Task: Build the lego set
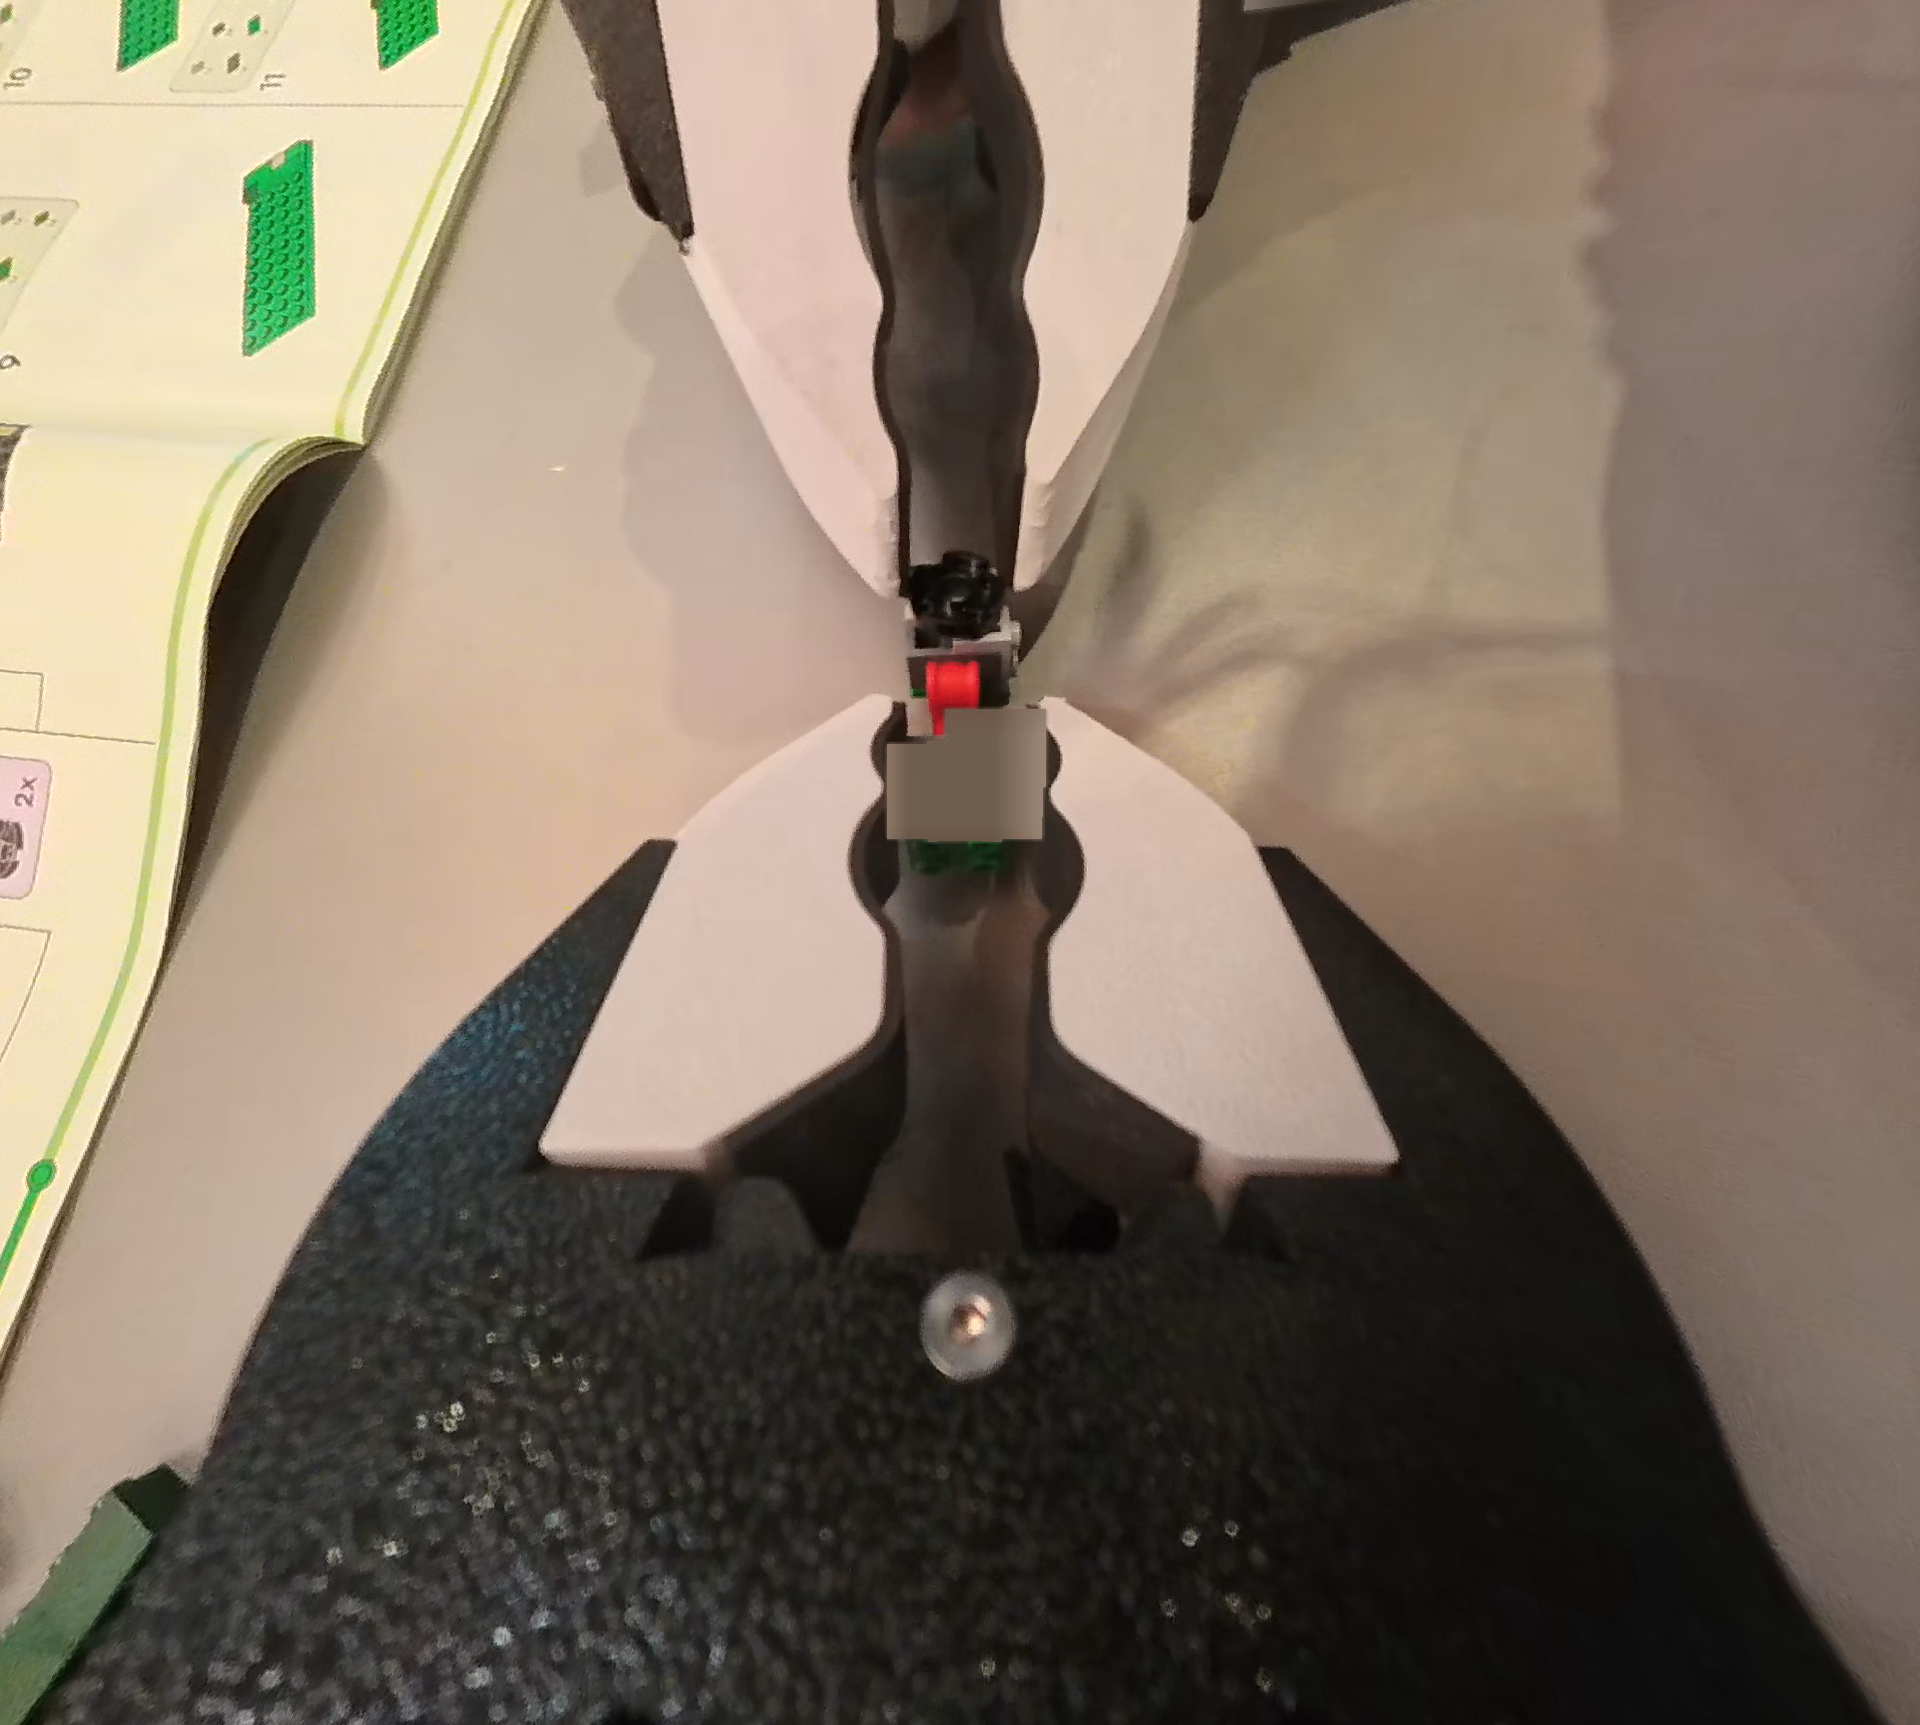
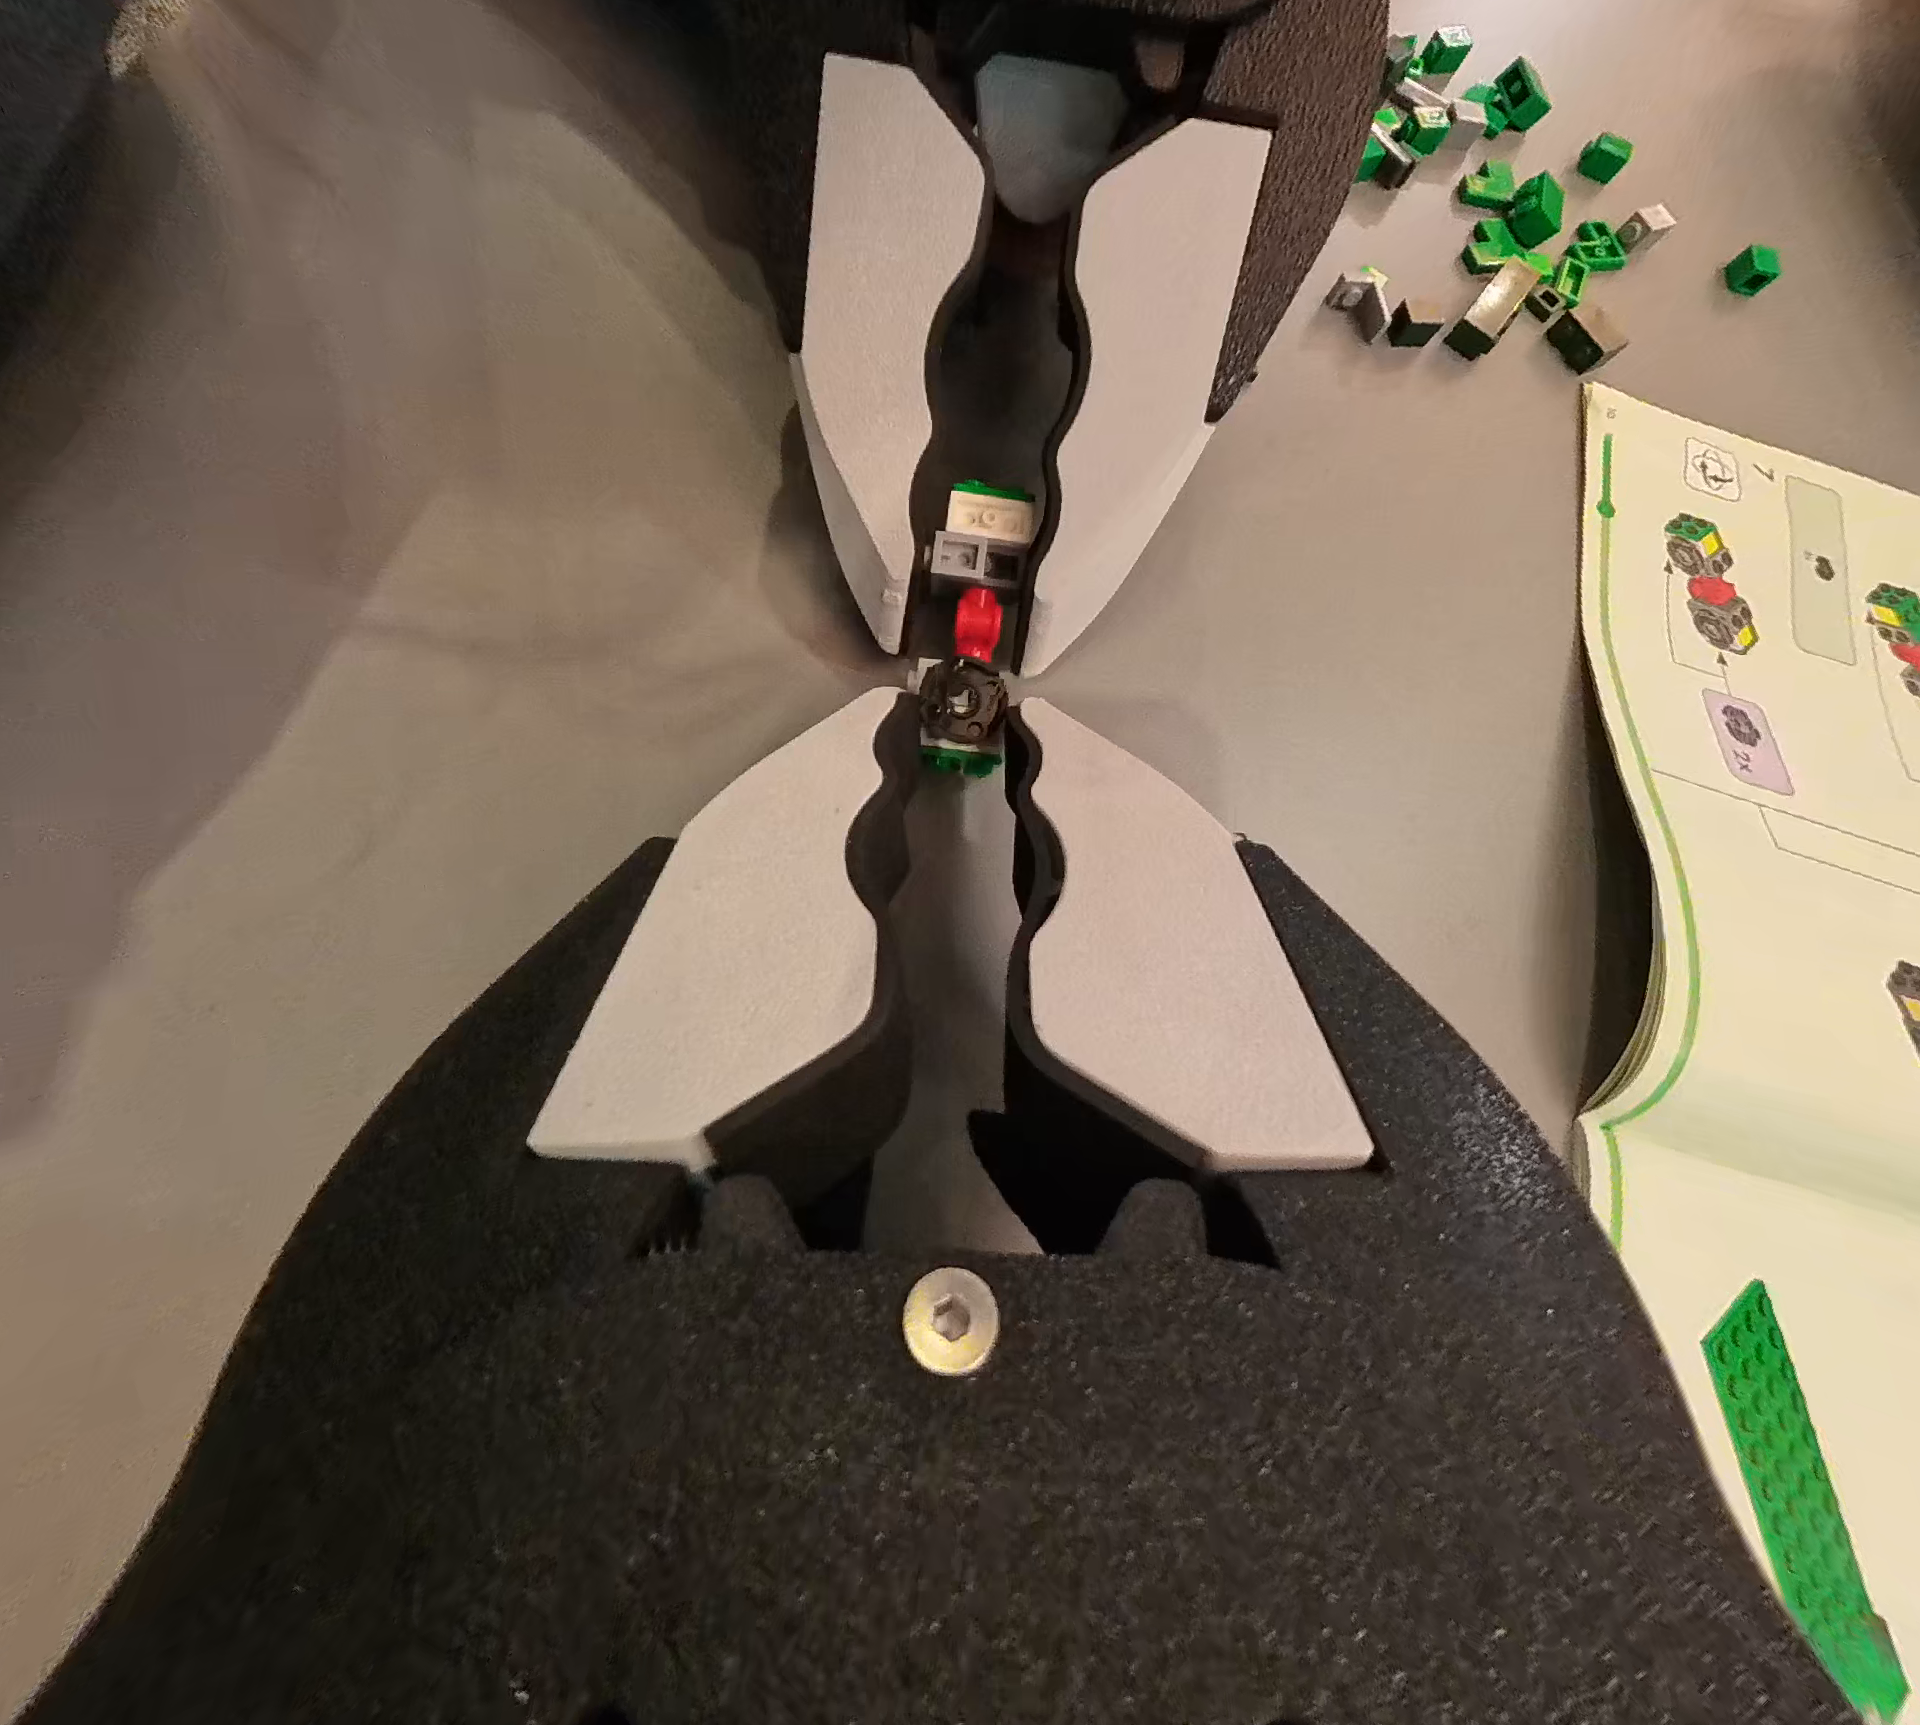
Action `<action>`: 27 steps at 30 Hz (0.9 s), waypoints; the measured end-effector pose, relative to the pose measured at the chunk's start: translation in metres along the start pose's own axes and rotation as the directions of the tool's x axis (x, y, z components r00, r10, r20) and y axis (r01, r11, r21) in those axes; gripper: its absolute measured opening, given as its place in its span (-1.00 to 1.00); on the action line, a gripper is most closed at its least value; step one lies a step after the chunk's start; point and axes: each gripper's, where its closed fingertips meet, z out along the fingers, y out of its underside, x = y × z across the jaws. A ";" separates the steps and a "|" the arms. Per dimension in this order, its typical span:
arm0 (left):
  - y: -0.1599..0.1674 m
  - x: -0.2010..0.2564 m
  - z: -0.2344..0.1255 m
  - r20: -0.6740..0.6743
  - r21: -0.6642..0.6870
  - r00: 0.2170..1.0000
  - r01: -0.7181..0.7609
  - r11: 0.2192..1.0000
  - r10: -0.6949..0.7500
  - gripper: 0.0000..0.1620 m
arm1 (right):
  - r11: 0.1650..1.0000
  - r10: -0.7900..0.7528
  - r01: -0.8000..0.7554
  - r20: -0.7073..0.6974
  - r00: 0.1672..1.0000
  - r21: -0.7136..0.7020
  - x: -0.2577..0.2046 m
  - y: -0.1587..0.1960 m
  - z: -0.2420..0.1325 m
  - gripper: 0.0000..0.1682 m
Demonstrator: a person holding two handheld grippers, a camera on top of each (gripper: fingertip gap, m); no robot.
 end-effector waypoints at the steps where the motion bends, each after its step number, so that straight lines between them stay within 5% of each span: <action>1: 0.000 0.000 0.000 0.000 0.000 1.000 0.000 1.000 0.000 -0.74 | 1.000 -0.001 0.001 0.002 1.000 0.001 0.000 0.000 0.000 -0.82; 27: 0.001 0.001 0.001 -0.001 -0.012 1.000 -0.006 1.000 0.006 -0.74 | 1.000 -0.020 0.020 0.021 1.000 -0.002 -0.001 -0.001 0.001 -0.82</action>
